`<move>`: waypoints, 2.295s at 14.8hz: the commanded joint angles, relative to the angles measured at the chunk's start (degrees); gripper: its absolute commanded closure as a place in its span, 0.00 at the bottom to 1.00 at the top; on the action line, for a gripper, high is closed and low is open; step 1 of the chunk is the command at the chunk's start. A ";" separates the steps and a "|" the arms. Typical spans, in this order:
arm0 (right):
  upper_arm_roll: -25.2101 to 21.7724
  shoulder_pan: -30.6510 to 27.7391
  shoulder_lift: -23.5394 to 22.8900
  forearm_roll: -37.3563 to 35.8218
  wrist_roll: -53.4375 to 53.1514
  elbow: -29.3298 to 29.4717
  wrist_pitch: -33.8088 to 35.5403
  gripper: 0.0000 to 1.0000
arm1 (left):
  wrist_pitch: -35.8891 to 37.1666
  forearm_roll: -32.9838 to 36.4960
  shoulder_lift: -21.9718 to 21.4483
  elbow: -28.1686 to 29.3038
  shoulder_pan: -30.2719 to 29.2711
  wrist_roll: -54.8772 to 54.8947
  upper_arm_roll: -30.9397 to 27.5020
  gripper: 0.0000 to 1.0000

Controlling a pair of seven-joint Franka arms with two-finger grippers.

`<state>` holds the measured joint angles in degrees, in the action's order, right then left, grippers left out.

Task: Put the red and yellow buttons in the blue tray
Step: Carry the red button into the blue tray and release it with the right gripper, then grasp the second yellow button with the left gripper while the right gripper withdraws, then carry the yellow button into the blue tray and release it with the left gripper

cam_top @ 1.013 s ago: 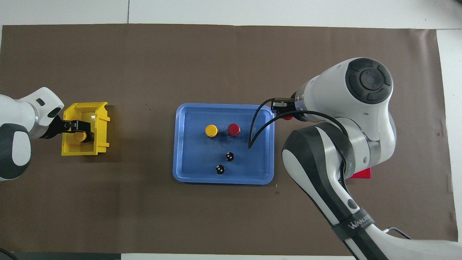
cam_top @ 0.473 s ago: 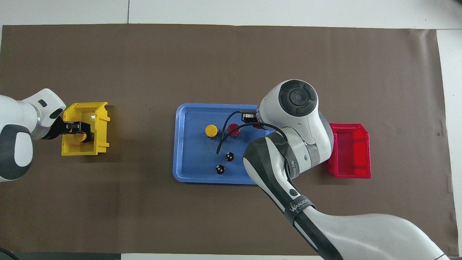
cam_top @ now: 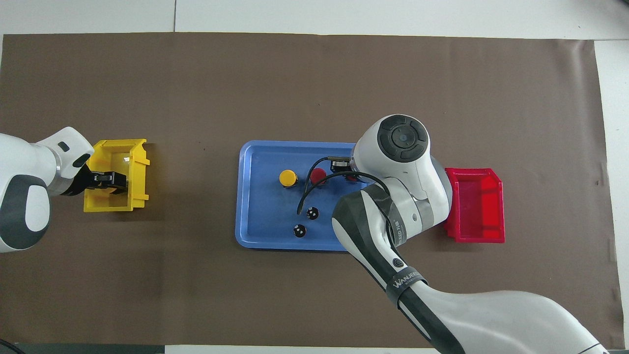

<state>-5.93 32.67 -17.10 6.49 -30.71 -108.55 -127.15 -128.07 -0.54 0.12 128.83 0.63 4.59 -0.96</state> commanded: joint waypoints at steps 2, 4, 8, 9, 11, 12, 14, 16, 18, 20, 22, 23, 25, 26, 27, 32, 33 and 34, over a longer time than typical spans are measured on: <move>-0.48 -2.16 0.83 -0.76 0.03 3.06 4.35 0.00 | -1.57 0.81 -2.32 2.83 0.16 -4.40 0.17 0.84; -0.57 -5.50 1.97 -6.37 0.30 7.80 9.88 0.00 | -1.66 0.81 -2.23 3.10 0.68 -6.69 0.34 0.99; -0.57 -13.58 4.87 -7.45 3.09 16.68 22.62 0.00 | -0.70 0.81 -0.48 -1.54 1.04 -6.88 0.26 0.99; -0.66 -16.04 5.92 -7.45 6.68 18.27 26.31 0.00 | 2.62 0.81 -0.04 -4.52 1.04 -6.88 0.17 0.99; -0.66 -20.61 9.25 -7.11 11.44 20.03 31.42 0.00 | 12.18 0.81 0.23 -12.24 1.04 -6.71 0.17 0.99; -0.57 -22.98 11.62 -6.93 13.72 20.04 33.44 0.00 | 17.28 0.81 0.23 -16.20 1.13 -6.79 0.26 0.99; -0.57 -27.29 14.62 -6.67 21.44 20.13 37.49 0.00 | 22.76 0.46 0.14 -20.53 2.70 -9.14 0.69 0.99; -0.57 -30.29 15.86 -6.66 25.86 20.22 39.96 0.00 | 18.76 0.19 0.23 -19.41 8.39 -17.74 0.70 0.99; -0.31 -35.02 18.05 -5.53 30.85 21.78 42.33 0.00 | 16.72 0.02 1.11 -18.18 15.07 -23.38 0.70 0.99; -0.83 -36.97 18.06 -5.17 35.35 23.64 43.31 0.00 | 14.09 -2.78 2.51 -17.74 21.13 -29.00 0.78 0.99; -1.19 -37.07 18.85 -6.05 35.45 21.19 42.78 0.00 | 10.40 -3.59 5.23 -17.56 27.38 -35.06 0.70 0.99; -1.27 -37.07 19.38 -6.05 35.45 20.23 42.43 0.00 | 8.73 -3.59 6.46 -17.56 29.23 -37.18 0.70 0.99; -1.01 -36.89 20.08 -6.57 35.54 18.99 42.34 0.00 | 7.05 -3.59 8.57 -17.56 30.92 -39.04 0.70 0.99; -1.01 -36.63 19.65 -6.66 35.54 19.07 42.43 0.00 | 6.61 -3.59 9.10 -17.47 31.53 -39.22 0.70 0.99; -0.92 -36.37 19.30 -6.84 35.54 19.59 42.52 0.00 | 5.56 -3.59 9.81 -17.21 31.62 -39.75 0.70 0.99; -0.75 -36.10 19.82 -6.84 35.54 17.85 42.78 0.00 | 2.04 -3.68 11.48 -15.10 33.47 -42.91 0.78 0.99; -0.66 -36.19 19.82 -6.84 35.54 17.93 42.87 0.00 | 0.82 -3.68 12.09 -15.10 33.56 -43.18 0.70 0.98; -0.66 -36.10 19.82 -6.84 35.54 17.93 42.87 0.00 | -0.06 -3.68 12.62 -15.10 33.47 -43.27 0.70 0.95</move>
<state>-6.88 -3.31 1.64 0.08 3.85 -89.27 -84.85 -125.47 -3.18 11.98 113.12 32.98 -37.82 0.71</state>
